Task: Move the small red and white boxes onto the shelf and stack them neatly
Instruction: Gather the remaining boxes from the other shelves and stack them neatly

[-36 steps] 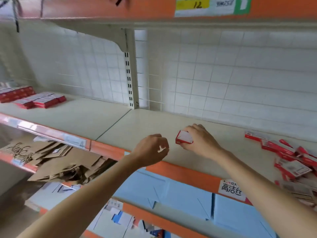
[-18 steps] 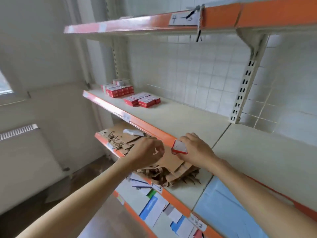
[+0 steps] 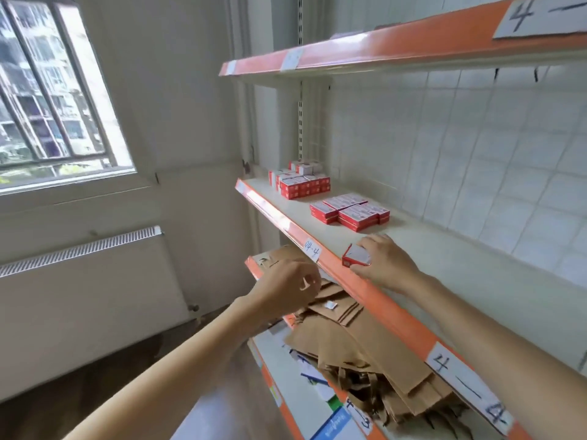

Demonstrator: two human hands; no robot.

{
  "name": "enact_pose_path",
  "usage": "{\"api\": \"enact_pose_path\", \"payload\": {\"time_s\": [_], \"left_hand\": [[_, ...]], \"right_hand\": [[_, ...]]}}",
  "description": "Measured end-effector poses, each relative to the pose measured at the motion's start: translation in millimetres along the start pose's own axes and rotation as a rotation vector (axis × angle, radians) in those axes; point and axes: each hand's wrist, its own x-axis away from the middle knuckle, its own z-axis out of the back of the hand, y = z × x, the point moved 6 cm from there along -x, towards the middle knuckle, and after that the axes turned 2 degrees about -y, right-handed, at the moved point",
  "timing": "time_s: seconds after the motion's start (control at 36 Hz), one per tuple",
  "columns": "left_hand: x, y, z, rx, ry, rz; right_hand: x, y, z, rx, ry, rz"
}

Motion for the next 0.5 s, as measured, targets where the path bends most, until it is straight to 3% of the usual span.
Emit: {"api": "enact_pose_path", "payload": {"time_s": [0.31,0.5], "left_hand": [[-85,-15,-11,-0.027,-0.029,-0.054],[-134,-21,-50,0.057,-0.112,-0.119]], "right_hand": [[-63,60,-16,-0.098,0.016,-0.108],[-60,87,-42,-0.173,-0.132,-0.180]]}}
